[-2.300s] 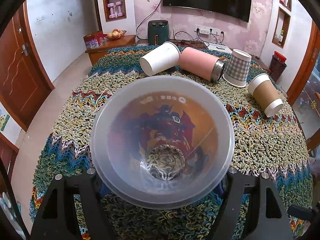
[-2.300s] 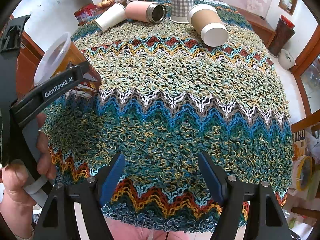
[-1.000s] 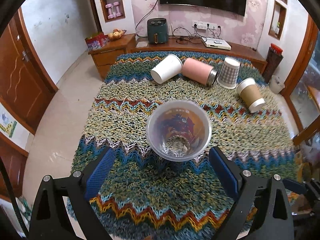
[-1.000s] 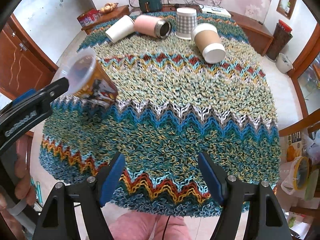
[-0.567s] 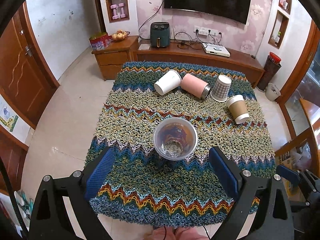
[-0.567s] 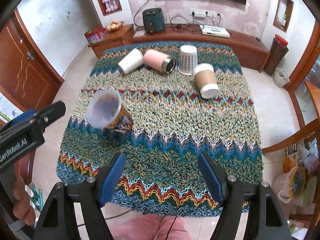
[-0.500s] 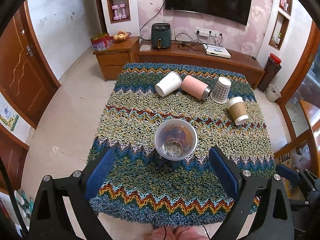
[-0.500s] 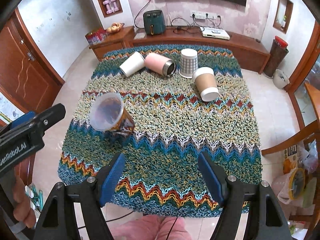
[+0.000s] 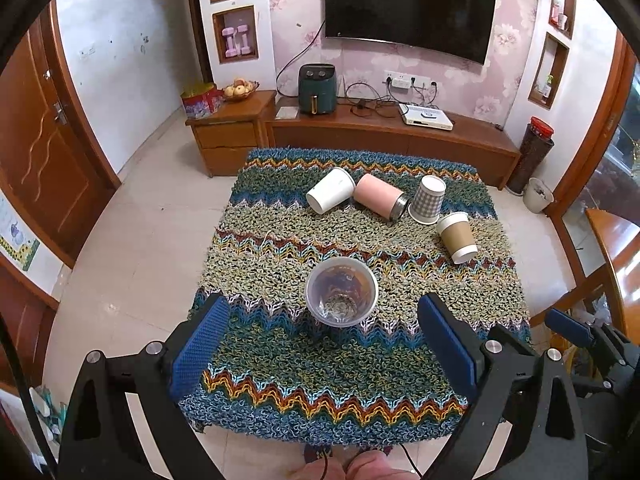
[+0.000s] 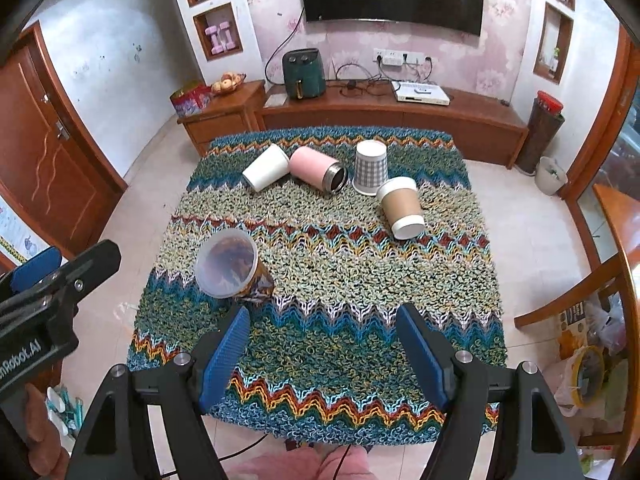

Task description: Flip cup upright

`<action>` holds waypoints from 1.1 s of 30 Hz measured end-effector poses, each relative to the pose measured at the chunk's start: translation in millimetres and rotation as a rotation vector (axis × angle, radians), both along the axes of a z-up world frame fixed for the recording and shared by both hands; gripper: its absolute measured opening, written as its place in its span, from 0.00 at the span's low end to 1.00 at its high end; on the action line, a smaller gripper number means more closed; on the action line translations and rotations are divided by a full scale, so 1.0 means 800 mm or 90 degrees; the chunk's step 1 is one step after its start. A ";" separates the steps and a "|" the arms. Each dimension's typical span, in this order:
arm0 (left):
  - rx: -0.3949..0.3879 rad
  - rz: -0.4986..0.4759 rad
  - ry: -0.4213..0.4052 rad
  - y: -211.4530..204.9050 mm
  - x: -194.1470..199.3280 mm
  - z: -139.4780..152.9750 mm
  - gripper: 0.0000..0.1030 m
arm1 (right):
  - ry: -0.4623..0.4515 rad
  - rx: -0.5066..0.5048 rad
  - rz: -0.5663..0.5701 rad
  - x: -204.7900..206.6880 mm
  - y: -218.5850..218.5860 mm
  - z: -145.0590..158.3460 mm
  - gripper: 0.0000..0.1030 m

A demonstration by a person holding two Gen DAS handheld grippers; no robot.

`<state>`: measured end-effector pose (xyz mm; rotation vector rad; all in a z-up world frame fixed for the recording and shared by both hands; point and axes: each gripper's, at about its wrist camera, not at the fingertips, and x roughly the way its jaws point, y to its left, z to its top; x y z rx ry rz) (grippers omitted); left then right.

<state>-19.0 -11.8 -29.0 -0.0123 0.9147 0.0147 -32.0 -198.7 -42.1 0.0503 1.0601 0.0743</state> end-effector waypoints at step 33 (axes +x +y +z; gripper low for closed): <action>-0.006 -0.028 -0.023 -0.010 -0.004 0.021 0.93 | -0.060 -0.026 -0.025 -0.005 0.003 0.046 0.74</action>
